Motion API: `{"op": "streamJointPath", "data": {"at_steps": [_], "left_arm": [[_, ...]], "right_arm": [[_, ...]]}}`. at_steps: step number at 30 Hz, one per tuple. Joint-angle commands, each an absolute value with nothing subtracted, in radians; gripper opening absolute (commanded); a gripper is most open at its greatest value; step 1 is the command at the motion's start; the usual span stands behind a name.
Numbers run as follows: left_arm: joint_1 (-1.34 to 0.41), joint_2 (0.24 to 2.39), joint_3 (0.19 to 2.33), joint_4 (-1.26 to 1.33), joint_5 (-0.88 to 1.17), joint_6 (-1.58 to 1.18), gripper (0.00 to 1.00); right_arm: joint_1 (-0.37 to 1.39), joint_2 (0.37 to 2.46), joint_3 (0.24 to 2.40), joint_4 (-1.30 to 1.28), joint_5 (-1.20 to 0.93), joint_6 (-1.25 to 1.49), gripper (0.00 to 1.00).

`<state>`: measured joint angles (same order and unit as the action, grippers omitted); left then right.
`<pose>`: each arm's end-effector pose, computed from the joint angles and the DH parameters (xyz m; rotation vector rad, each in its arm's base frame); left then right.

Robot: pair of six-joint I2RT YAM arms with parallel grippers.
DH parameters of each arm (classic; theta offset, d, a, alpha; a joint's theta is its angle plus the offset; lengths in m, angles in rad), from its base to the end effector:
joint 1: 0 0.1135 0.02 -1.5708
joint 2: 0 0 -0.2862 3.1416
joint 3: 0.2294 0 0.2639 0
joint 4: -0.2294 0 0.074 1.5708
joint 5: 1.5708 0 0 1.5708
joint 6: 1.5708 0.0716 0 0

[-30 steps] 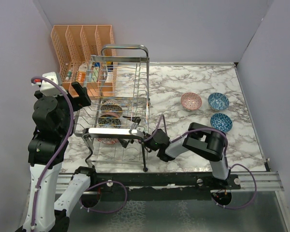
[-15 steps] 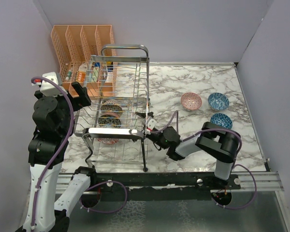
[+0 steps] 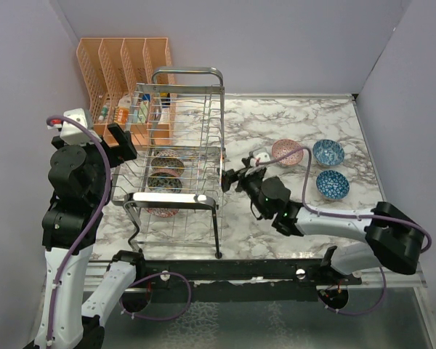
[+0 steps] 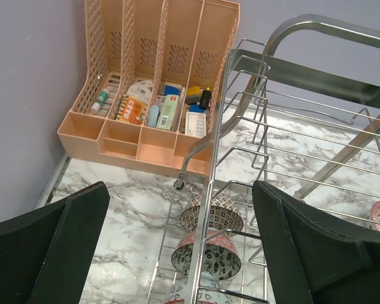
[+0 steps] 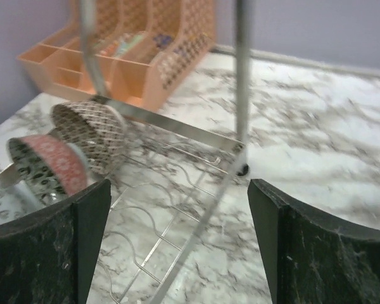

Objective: Load the bowls into the dish rack

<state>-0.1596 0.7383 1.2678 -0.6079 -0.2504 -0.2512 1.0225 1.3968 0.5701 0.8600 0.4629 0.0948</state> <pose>0.1437 -0.0052 0.4765 -0.2652 1.6263 -0.1070 0.1975 0.2621 0.2516 -0.3489 1.5256 0.5294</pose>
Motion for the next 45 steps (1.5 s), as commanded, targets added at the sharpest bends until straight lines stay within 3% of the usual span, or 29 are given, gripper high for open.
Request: {"op": "streamJointPath", "data": {"at_steps": [1, 6, 19, 39, 45], "left_arm": [[-0.166, 0.718, 1.285, -0.583, -0.219, -0.248, 0.99], [-0.166, 0.718, 1.282, -0.581, -0.206, -0.25, 0.99], [-0.166, 0.718, 1.25, -0.578, -0.202, -0.25, 0.99], [-0.166, 0.745, 1.223, -0.562, -0.206, -0.239, 0.99], [-0.166, 0.75, 1.231, -0.568, -0.207, -0.238, 0.99]], "right_arm": [[0.954, 1.33, 0.717, 0.247, 0.74, 0.391, 0.85], [0.77, 1.326, 0.781, -0.037, 0.635, 0.605, 0.79], [0.372, 1.384, 0.749, 0.046, 0.256, 0.738, 0.67], [0.264, 1.566, 0.809, -0.016, 0.342, 0.87, 0.69], [0.259, 1.619, 0.849, 0.0, 0.409, 0.847, 0.54]]}}
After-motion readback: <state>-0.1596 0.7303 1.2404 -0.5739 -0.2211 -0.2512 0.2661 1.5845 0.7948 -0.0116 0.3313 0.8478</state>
